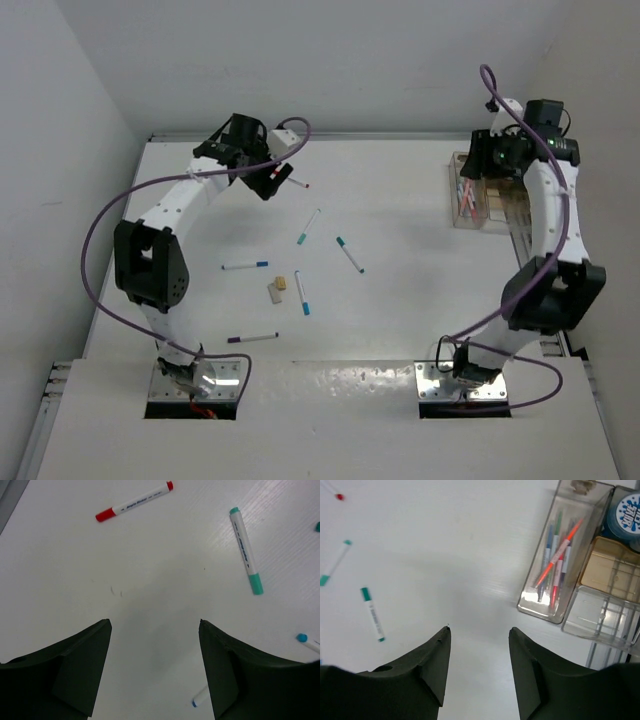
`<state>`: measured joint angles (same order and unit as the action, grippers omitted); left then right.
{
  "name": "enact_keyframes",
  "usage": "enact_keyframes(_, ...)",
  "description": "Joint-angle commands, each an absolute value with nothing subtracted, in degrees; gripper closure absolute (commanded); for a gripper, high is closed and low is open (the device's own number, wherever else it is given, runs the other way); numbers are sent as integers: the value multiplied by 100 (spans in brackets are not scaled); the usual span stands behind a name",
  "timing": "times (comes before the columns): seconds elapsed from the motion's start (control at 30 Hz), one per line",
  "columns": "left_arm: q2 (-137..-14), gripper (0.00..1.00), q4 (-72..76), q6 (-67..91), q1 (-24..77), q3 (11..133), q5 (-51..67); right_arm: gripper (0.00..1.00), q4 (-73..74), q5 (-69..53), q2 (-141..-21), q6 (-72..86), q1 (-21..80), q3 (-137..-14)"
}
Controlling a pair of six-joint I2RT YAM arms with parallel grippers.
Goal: Sort the stationery into containers
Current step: Pick up the pen from the center of the board.
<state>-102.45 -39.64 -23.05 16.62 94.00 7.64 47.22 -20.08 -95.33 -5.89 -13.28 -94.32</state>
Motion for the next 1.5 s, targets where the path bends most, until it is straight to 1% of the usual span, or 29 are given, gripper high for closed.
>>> enact_keyframes(0.0,-10713,24,-3456,-3075,1407,9676,1517,50,5123,-2557,-9098,-413,-1222,-9080)
enact_keyframes(0.03,-10957,25,-3298,-3259,1328,9816,1677,50,5263,-2566,-8949,-378,-1204,-9001)
enact_keyframes(0.2,-11829,24,-2559,-3226,1152,10458,2503,50,5782,-2532,-8500,-614,-1239,-8684)
enact_keyframes(0.27,-12275,24,-2042,-2842,1055,10756,2653,50,5853,-2487,-8298,-676,-1309,-8483)
enact_keyframes(0.4,-13068,22,-1714,-2067,949,11504,3224,51,5950,-2470,-8122,-773,-1441,-8236)
enact_keyframes(0.43,-13339,22,-1670,-1926,949,11609,3252,51,5950,-2478,-8095,-765,-1459,-8201)
enact_keyframes(0.53,-13657,23,-1319,-1311,1002,11786,3042,51,5898,-2610,-7990,-765,-1547,-7929)
enact_keyframes(0.63,-13981,23,-1134,-985,1090,11935,2506,52,5827,-2698,-7919,-826,-1608,-7674)
enact_keyframes(0.77,-14527,25,-1843,-861,1116,12636,2373,52,5845,-2900,-7875,-835,-1617,-7594)
enact_keyframes(0.87,-14537,26,-2109,-800,1081,12622,2390,52,5862,-3023,-7814,-800,-1652,-7576)
enact_keyframes(1.0,-14196,33,-2487,-659,1055,12279,2645,52,5766,-3287,-7673,-660,-1635,-7489)
enact_keyframes(1.07,-14002,37,-2768,-703,1037,11876,2838,52,5687,-3340,-7585,-615,-1608,-7453)
enact_keyframes(1.2,-13255,41,-3146,-1018,1063,10744,2909,52,5564,-3462,-7471,-554,-1468,-7374)
enact_keyframes(1.27,-12957,41,-3164,-1072,1055,10408,2778,52,5415,-3489,-7392,-475,-1407,-7304)
enact_keyframes(1.37,-12133,41,-2849,-871,941,9689,2523,52,5274,-3454,-7391,-343,-1249,-7251)
enact_keyframes(1.47,-11386,37,-2278,-800,844,9108,2347,52,5282,-3244,-7453,-212,-1037,-7391)
